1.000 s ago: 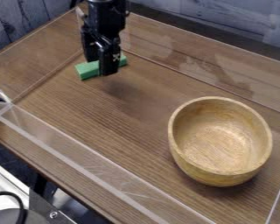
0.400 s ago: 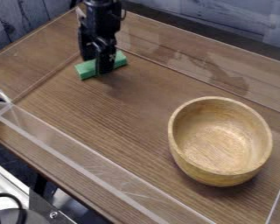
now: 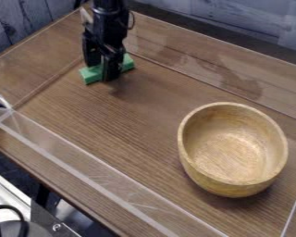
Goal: Put the green block in the brown bowl
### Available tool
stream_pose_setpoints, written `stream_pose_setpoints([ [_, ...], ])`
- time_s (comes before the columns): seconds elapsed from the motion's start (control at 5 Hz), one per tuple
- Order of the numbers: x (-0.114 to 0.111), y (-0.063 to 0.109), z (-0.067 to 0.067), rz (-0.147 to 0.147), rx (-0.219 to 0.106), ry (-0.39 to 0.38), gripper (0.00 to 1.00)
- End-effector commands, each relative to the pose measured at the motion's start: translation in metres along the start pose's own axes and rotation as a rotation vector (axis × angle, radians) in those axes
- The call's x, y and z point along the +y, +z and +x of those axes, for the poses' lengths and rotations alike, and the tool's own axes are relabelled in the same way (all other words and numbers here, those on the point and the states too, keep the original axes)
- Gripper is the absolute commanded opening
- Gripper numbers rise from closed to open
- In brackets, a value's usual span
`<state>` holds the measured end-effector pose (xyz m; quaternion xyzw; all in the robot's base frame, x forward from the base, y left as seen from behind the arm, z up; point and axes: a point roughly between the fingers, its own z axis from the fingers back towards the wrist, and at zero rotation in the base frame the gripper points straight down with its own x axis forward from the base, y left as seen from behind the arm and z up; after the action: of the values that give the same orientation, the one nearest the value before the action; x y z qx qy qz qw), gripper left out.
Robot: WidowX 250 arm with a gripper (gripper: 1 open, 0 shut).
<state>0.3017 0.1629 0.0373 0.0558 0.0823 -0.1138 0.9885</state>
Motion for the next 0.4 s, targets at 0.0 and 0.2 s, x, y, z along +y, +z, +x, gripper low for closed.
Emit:
stream_pose_setpoints([
  [0.0,0.0127,0.0113,0.0116,0.031,-0.047,0.028,1.00],
  [0.2,0.0168,0.0046,0.0153,0.021,-0.039,0.049,1.00],
])
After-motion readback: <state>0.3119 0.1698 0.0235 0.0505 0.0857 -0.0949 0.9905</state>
